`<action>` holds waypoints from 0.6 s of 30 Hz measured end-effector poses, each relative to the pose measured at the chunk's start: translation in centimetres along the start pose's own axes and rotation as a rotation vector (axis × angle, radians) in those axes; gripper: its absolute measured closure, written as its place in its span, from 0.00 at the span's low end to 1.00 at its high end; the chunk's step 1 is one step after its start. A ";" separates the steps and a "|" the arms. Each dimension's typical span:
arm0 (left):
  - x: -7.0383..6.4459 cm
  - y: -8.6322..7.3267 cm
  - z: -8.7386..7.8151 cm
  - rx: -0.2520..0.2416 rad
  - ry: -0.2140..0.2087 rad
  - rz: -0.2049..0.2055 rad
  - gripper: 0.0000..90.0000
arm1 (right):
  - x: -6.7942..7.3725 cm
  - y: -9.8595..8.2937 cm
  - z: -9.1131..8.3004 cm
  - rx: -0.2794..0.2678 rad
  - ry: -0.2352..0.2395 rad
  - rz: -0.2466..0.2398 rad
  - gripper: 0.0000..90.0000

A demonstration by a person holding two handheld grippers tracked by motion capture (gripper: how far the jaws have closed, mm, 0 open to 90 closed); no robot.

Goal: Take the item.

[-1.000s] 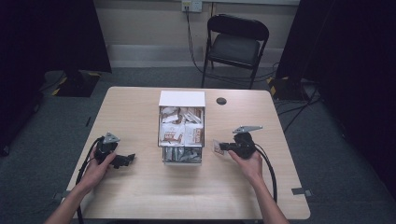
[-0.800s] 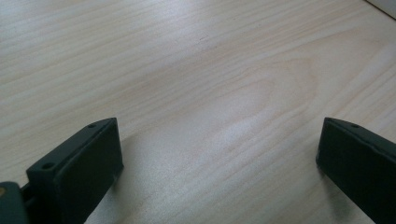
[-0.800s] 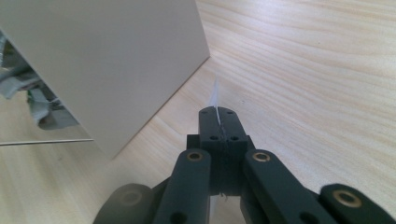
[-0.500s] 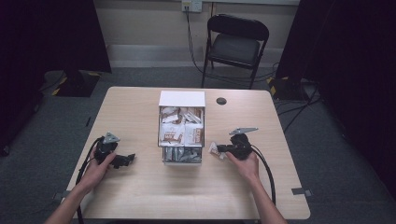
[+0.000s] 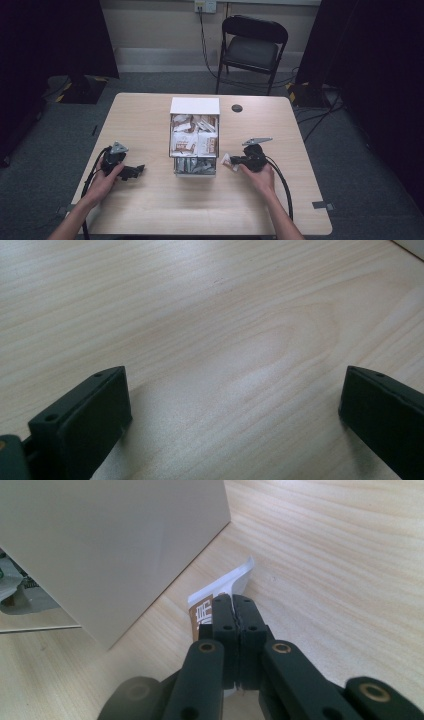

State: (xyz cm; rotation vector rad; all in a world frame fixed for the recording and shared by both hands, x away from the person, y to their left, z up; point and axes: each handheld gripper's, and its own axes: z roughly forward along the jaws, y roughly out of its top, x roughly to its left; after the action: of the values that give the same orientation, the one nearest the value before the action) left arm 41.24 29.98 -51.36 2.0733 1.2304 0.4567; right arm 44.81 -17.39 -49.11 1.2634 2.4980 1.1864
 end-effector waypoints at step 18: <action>0.0 0.0 0.0 0.000 0.000 0.000 0.00 | -0.6 -0.2 0.1 0.014 -0.047 0.044 0.79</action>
State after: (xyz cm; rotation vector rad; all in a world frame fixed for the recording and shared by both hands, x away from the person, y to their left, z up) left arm 41.24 29.99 -51.36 2.0739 1.2302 0.4568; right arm 45.11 -17.82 -49.46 1.3409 2.4619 1.1367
